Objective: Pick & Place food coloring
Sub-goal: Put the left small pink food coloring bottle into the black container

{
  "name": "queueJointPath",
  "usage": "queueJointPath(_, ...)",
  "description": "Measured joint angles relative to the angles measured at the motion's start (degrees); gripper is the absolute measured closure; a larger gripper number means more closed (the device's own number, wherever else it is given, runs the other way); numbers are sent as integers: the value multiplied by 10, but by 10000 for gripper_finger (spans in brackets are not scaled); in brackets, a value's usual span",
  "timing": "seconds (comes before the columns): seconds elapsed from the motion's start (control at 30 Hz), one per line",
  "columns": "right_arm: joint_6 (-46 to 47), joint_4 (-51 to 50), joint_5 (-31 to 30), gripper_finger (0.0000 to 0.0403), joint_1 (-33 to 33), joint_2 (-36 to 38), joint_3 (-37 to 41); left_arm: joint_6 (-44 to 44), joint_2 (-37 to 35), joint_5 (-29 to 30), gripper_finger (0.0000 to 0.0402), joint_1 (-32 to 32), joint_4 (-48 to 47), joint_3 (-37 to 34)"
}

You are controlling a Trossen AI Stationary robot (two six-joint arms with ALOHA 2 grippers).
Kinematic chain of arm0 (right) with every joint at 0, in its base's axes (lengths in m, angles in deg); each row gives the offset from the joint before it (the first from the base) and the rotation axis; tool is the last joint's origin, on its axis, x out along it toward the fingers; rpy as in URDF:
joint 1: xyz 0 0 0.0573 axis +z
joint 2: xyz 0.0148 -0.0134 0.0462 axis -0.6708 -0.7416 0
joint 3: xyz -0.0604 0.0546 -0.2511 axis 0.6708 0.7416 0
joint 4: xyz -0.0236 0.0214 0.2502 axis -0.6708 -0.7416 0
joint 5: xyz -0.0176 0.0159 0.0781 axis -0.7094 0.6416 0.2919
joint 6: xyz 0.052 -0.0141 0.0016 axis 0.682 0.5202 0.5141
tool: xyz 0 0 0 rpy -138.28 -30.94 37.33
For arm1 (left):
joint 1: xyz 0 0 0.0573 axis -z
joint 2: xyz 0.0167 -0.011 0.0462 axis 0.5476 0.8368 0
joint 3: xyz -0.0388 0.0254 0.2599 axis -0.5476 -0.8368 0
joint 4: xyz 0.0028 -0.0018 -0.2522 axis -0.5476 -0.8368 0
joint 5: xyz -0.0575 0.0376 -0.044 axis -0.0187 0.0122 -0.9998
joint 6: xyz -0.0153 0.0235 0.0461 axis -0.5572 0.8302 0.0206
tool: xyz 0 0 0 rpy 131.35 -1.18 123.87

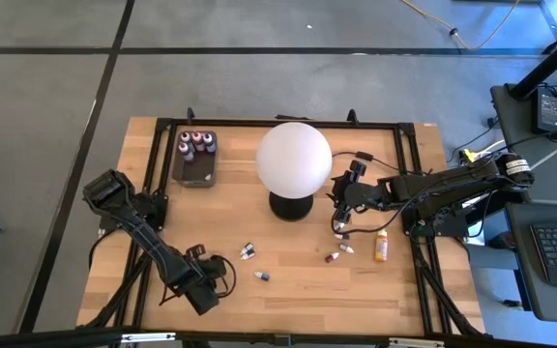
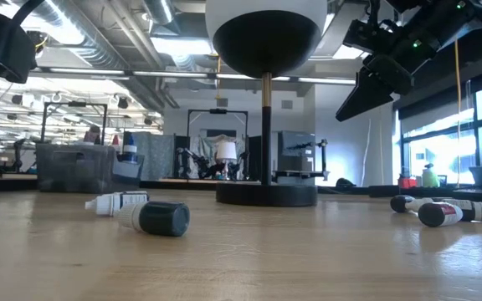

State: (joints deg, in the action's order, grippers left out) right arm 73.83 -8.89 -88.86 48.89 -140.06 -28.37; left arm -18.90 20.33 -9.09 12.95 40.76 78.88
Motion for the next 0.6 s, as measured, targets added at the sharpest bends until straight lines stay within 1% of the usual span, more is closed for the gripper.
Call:
queueJointPath(0.07,0,0,0,173,0,0,0,3,-1,1,337,0,0,0)
queueJointPath(0.23,-3,0,0,173,0,0,0,-4,-1,1,337,-6,-25,0)
queueJointPath(0.3,-6,0,0,173,0,0,0,-21,-5,0,337,-12,-50,0)
queueJointPath(0.37,-14,1,0,173,0,0,0,-55,-17,4,337,-23,-87,0)
queueJointPath(0.47,-16,4,0,173,0,0,0,-124,-41,41,337,-47,-158,0)
queueJointPath(0.6,-17,5,0,173,0,0,0,-172,-72,124,330,-96,-279,0)
